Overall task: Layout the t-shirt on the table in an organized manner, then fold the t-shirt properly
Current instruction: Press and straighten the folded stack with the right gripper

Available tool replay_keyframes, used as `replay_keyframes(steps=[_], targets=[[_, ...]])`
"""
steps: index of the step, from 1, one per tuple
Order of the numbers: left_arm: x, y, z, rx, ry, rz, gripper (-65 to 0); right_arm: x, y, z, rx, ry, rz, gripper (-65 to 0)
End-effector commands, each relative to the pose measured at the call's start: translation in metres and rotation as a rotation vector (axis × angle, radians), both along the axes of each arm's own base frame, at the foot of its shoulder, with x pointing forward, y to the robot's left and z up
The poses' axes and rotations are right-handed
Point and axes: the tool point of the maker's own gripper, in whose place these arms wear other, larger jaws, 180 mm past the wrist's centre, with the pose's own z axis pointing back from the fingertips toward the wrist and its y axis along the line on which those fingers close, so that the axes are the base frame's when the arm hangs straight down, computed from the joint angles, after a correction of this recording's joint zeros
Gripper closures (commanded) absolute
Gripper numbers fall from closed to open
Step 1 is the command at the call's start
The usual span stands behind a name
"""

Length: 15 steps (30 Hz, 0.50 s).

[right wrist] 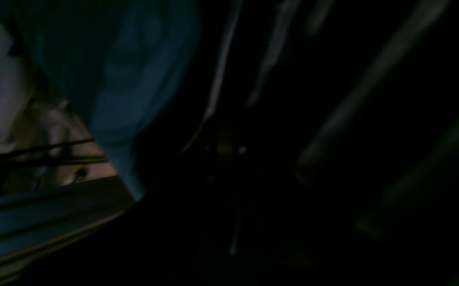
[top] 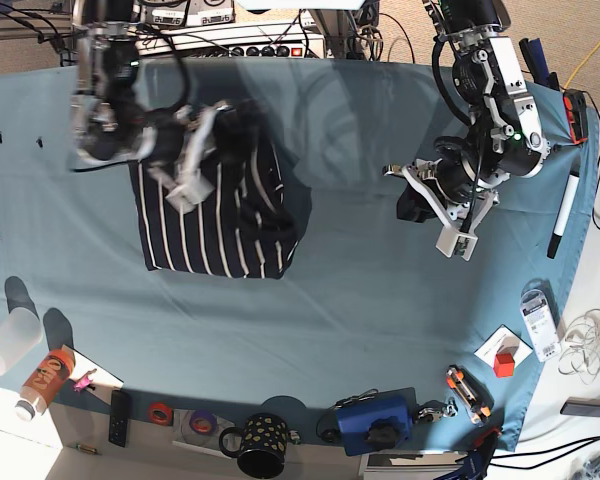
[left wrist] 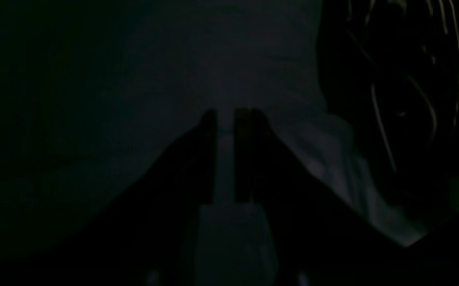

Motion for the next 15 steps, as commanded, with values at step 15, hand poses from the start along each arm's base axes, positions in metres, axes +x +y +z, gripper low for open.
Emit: replay_keyframes(steps=[15], targets=[[0.009, -0.027, 0.031, -0.110, -0.131, -0.093, -7.3, 0.085, -0.037, 0.098, -0.086, -0.443, -0.144, 0.0]])
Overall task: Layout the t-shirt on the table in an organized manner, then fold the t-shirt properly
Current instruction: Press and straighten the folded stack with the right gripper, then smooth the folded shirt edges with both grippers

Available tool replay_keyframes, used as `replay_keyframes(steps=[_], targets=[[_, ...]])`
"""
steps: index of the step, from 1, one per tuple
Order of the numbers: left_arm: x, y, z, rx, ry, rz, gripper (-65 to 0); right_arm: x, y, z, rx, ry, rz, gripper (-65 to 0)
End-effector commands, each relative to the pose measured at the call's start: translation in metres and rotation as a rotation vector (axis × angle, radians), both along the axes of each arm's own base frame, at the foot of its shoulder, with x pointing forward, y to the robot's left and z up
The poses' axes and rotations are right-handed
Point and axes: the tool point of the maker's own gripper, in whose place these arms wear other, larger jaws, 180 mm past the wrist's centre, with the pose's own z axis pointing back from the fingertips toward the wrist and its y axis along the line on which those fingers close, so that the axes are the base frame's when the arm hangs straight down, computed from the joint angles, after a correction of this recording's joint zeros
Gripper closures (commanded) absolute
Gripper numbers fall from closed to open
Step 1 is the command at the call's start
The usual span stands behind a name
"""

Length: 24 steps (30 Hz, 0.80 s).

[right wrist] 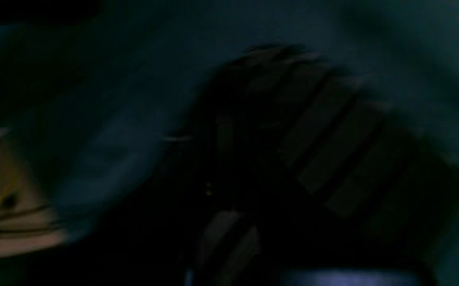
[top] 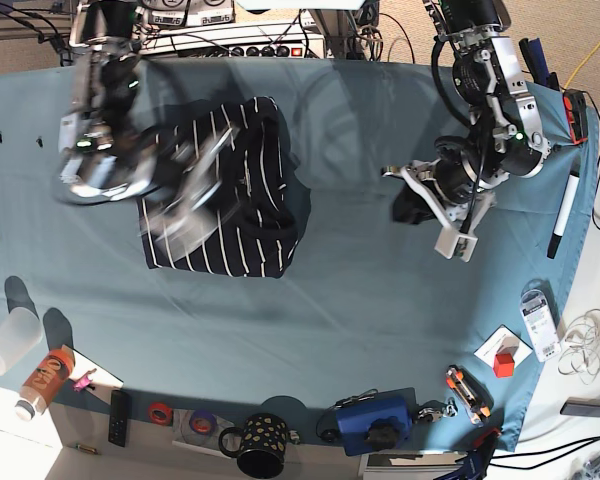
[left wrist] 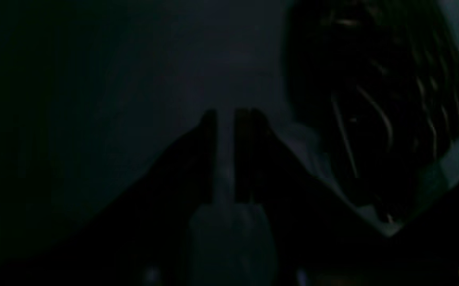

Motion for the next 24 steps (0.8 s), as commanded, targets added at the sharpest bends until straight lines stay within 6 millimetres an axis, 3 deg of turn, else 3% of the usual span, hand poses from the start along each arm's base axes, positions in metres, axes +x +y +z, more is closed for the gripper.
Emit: replay_keyframes(steps=[1, 4, 7, 11, 15, 19, 24], targets=[[0.007, -0.012, 0.019, -0.029, -0.082, -0.036, -7.3, 0.009, -0.014, 0.006, -0.001, -0.032, -0.050, 0.0], [0.010, -0.041, 0.029, -0.029, -0.155, -0.120, -7.3, 0.018, -0.053, -0.008, -0.010, -0.010, -0.178, 0.0], [0.012, -0.075, 0.032, 0.045, -0.234, -0.204, -7.3, 0.018, -0.074, -0.029, 0.019, 0.047, -0.250, 0.0], [0.016, -0.122, 0.028, 0.135, -0.309, -0.315, -7.3, 0.014, -0.078, -0.062, 0.045, 0.150, -0.260, 0.0], [0.025, -0.152, 0.017, 0.210, -0.326, -0.360, -7.3, 0.012, -0.080, -0.082, 0.066, 0.223, -0.273, 0.0], [0.028, -0.172, 0.023, 0.221, -0.351, -0.401, -7.3, 0.017, -0.080, -0.065, 0.098, 0.182, -0.271, 0.0], [0.029, -0.183, 0.030, 0.190, -0.401, -0.415, -7.3, 0.033, -0.091, -0.019, 0.140, 0.013, -0.307, 0.0]])
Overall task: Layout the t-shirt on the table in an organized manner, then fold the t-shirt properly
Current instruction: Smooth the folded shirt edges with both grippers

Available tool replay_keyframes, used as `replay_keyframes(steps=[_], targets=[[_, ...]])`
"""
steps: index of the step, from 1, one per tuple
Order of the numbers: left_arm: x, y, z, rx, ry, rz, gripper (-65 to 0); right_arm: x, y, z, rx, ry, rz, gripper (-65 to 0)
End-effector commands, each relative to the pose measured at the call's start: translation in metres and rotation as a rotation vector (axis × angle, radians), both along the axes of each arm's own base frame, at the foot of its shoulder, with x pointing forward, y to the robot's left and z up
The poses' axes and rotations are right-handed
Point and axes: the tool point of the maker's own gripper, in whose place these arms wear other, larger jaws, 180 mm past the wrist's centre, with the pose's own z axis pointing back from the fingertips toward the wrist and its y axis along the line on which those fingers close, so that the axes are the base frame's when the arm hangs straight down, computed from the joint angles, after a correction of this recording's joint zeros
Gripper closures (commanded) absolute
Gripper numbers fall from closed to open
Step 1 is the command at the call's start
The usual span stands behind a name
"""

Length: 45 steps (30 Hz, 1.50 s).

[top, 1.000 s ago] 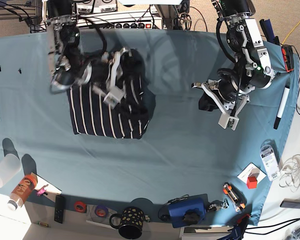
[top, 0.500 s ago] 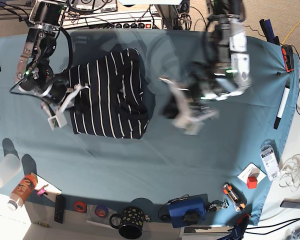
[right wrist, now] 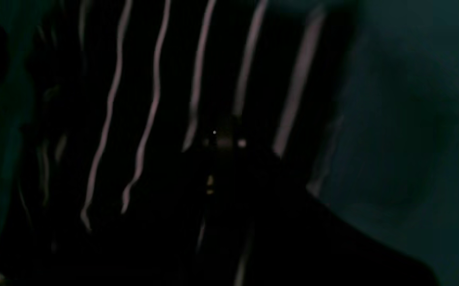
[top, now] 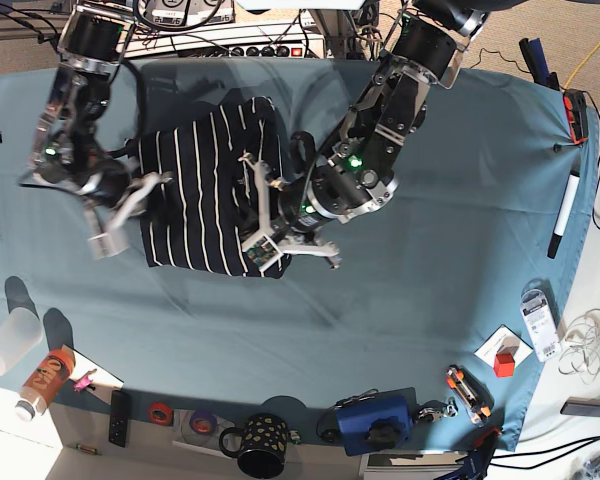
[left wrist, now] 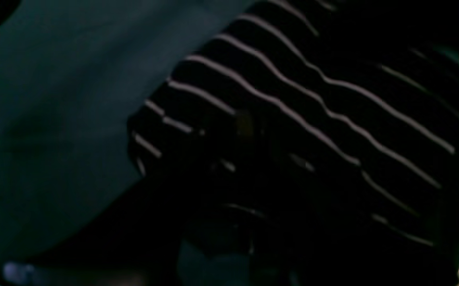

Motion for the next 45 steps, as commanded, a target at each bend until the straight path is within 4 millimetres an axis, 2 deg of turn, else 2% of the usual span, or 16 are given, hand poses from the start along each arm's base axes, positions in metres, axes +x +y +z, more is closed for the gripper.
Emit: replay_keyframes(steps=[1, 5, 9, 11, 13, 15, 17, 22, 25, 27, 33, 38, 45], targets=[[0.008, -0.004, 0.011, -0.036, -0.035, 0.011, -7.2, 0.012, -0.001, 0.022, 0.009, -0.084, 0.004, 0.0], [0.020, 0.005, -0.023, 0.015, -0.015, 0.082, -4.3, 0.012, 0.003, 0.008, -0.019, -0.044, 0.013, 0.0], [0.019, 0.011, -0.068, 0.087, 0.083, 0.081, -1.0, 0.005, 0.009, -0.026, -0.040, 0.053, 0.035, 0.0], [0.016, 0.014, -0.081, 0.111, 0.114, 0.081, 0.0, 0.000, 0.010, -0.043, -0.049, 0.103, 0.038, 0.0], [0.015, 0.015, -0.084, 0.123, 0.126, 0.081, 0.0, -0.002, 0.011, -0.049, -0.047, 0.124, 0.041, 0.0], [0.016, 0.015, -0.077, 0.127, 0.119, 0.083, 0.0, -0.003, 0.010, -0.045, -0.046, 0.124, 0.044, 0.0], [0.018, 0.019, -0.066, 0.141, 0.116, 0.106, 0.0, -0.001, 0.012, -0.031, -0.021, 0.097, 0.046, 0.0], [0.023, 0.032, -0.025, 0.116, 0.132, 0.222, 0.0, 0.004, 0.015, 0.013, 0.010, -0.011, 0.064, 0.0], [0.015, 0.028, -0.004, 0.072, 0.141, 0.207, 0.0, 0.004, 0.018, 0.019, -0.001, -0.020, 0.078, 0.0], [0.005, 0.021, 0.001, 0.033, 0.151, 0.177, 0.0, 0.002, 0.018, 0.017, -0.004, -0.014, 0.078, 0.0], [-0.037, -0.003, -0.018, -0.050, 0.189, 0.059, 0.0, -0.011, 0.017, 0.003, -0.010, 0.029, 0.075, 0.0], [-0.048, -0.001, -0.033, -0.054, 0.163, 0.082, 0.0, -0.023, 0.009, -0.013, -0.065, 0.078, 0.063, 0.0], [-0.047, 0.014, -0.089, 0.064, 0.225, 0.158, 0.0, -0.025, -0.005, -0.022, -0.124, 0.095, 0.008, 0.0]])
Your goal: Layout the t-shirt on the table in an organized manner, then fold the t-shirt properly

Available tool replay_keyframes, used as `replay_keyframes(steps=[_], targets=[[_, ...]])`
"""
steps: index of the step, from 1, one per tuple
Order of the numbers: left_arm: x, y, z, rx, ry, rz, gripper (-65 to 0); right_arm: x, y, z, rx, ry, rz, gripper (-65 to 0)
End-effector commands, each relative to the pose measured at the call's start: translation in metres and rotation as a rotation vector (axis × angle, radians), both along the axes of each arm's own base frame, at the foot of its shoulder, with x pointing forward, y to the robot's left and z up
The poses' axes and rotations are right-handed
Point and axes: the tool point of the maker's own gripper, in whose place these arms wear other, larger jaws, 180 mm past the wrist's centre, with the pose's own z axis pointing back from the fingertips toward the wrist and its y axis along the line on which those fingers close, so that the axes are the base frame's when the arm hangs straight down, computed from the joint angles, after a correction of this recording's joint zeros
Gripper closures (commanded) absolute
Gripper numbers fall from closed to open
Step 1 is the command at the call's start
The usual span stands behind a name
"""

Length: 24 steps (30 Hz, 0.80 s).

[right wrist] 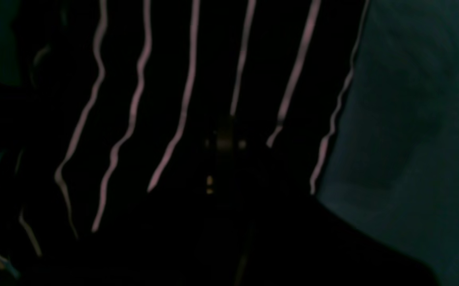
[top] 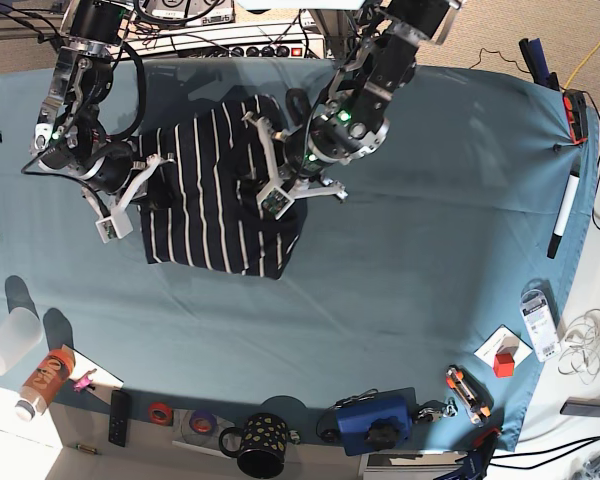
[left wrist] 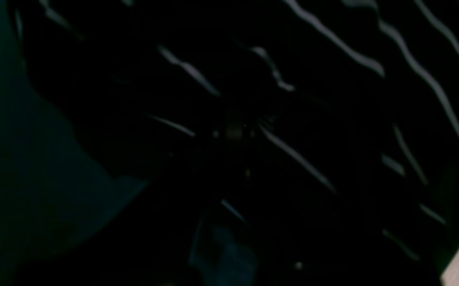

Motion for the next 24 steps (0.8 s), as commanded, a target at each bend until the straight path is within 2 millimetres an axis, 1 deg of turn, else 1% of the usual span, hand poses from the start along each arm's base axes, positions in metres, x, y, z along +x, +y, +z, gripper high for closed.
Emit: replay_keyframes(steps=[1, 3, 4, 6, 10, 12, 14, 15, 17, 19, 22, 24], targets=[[0.000, 0.007, -0.010, 0.055, 0.026, 0.012, 0.0, 0.007, -0.003, 0.011, -0.014, -0.040, 0.003, 0.0], [0.002, 0.006, -0.006, 0.051, 0.019, 0.012, 0.0, 0.010, -0.003, 0.014, -0.008, -0.053, 0.002, 0.0], [0.003, 0.005, 0.000, 0.039, 0.014, 0.013, 0.0, 0.012, -0.003, 0.016, -0.004, -0.060, 0.002, 0.0], [0.006, 0.003, 0.019, 0.005, -0.005, 0.016, 0.0, 0.016, -0.002, 0.026, 0.011, -0.085, 0.006, 0.0], [0.014, 0.008, 0.070, -0.013, -0.089, 0.029, 0.0, 0.023, 0.002, 0.065, 0.001, -0.207, 0.022, 0.0], [0.018, 0.019, 0.090, 0.007, -0.129, 0.069, 0.0, 0.024, 0.003, 0.086, -0.029, -0.265, 0.029, 0.0], [0.023, 0.035, 0.102, 0.047, -0.165, 0.142, 0.0, 0.023, 0.002, 0.099, -0.060, -0.298, 0.033, 0.0], [0.024, 0.044, 0.103, 0.071, -0.180, 0.180, 0.0, 0.022, 0.001, 0.103, -0.074, -0.302, 0.033, 0.0], [0.023, 0.060, 0.099, 0.134, -0.192, 0.238, 0.0, 0.018, -0.003, 0.103, -0.087, -0.293, 0.025, 0.0], [0.018, 0.075, 0.088, 0.199, -0.174, 0.272, 0.0, 0.012, -0.007, 0.096, -0.090, -0.267, 0.015, 0.0], [0.010, 0.098, 0.070, 0.247, -0.111, 0.325, 0.0, -0.001, -0.005, 0.083, -0.071, -0.220, 0.018, 0.0], [0.009, 0.116, 0.064, 0.263, -0.086, 0.371, 0.0, -0.011, -0.003, 0.074, -0.063, -0.186, 0.022, 0.0]])
